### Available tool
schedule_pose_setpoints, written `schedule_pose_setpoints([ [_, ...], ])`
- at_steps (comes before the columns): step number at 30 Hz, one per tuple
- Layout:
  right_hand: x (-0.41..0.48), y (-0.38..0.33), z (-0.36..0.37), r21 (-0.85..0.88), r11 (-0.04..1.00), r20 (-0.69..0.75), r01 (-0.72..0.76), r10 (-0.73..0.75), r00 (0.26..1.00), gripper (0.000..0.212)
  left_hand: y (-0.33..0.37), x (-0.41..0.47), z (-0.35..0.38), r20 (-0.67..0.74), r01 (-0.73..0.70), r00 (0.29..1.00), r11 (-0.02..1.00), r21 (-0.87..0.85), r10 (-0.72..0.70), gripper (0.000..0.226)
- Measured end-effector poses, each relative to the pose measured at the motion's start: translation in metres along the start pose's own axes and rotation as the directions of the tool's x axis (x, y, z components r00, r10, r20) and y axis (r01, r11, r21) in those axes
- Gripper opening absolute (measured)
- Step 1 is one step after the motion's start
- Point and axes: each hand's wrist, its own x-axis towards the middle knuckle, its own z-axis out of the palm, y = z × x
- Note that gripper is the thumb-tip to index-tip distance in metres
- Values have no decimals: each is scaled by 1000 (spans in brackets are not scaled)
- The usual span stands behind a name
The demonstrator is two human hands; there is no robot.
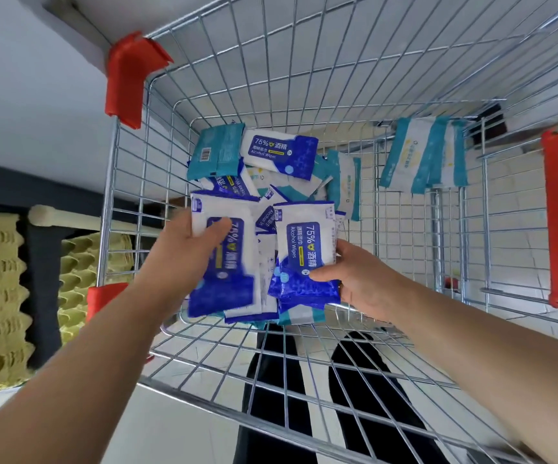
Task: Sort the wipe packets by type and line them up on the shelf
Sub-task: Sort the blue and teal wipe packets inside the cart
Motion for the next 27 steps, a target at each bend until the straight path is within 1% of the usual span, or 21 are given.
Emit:
schedule_pose_setpoints([
  [1, -1, -2, 0, 9, 1000, 16, 6, -6, 1000, 40, -1, 1, 2, 43, 11, 999, 1000, -20, -10, 12],
  [3, -3, -7, 1, 4, 1000, 29, 29, -29, 999, 42, -2, 5, 9, 82, 15, 997, 1000, -25, -13, 10],
  [5, -6, -14, 2, 1, 999, 30, 46, -46, 998, 43, -4, 10, 16, 129, 54, 991, 997, -60, -46, 13],
  [7, -9, -19, 2, 44, 998, 68, 39, -42, 997, 41, -5, 13, 24, 188, 82, 980, 995, -64, -68, 17],
  [10, -13, -27, 2, 148, 989, 175, 24, -51, 983, 39, -5, 18, 35, 209, 11, 978, 999, -39, -3, 16],
  [12, -12, -29, 4, 110, 992, 179, 68, -87, 980, 40, -5, 20, 41, 209, -34, 977, 999, -40, 42, 15],
  [14, -8, -29, 5, 18, 994, 110, 110, -111, 988, 43, -4, 18, 43, 213, -51, 976, 999, -16, 54, 15],
  [15, -5, -28, 6, -9, 993, 77, 114, -113, 991, 40, -5, 16, 40, 187, -74, 980, 996, 42, 65, 17],
  [17, -1, -25, 4, -65, 991, 27, 113, -111, 993, 34, -11, 16, 28, 61, -130, 991, 953, 274, 118, 30],
  [18, 2, -23, 1, -100, 989, 2, 107, -107, 994, 34, -15, 17, 20, -5, -127, 990, 909, 398, 140, 38],
  [19, 3, -20, -2, -120, 988, -20, 94, -97, 995, 33, -21, 17, 13, -56, -92, 989, 867, 489, 136, 45],
  [20, 4, -17, -3, -125, 989, -39, 77, -83, 996, 32, -27, 17, 8, -92, -43, 990, 837, 545, 110, 52],
  [22, 4, -10, -6, -121, 992, -70, 36, -45, 997, 30, -36, 18, 4, -119, 31, 992, 800, 599, 50, 56],
  [23, 5, -6, -5, -123, 992, -81, 15, -25, 996, 29, -38, 19, 4, -112, 31, 992, 786, 617, 49, 54],
  [27, 5, 4, -3, -139, 990, -92, -27, 14, 996, 27, -35, 27, 9, -27, -48, 996, 774, 631, 84, 37],
])
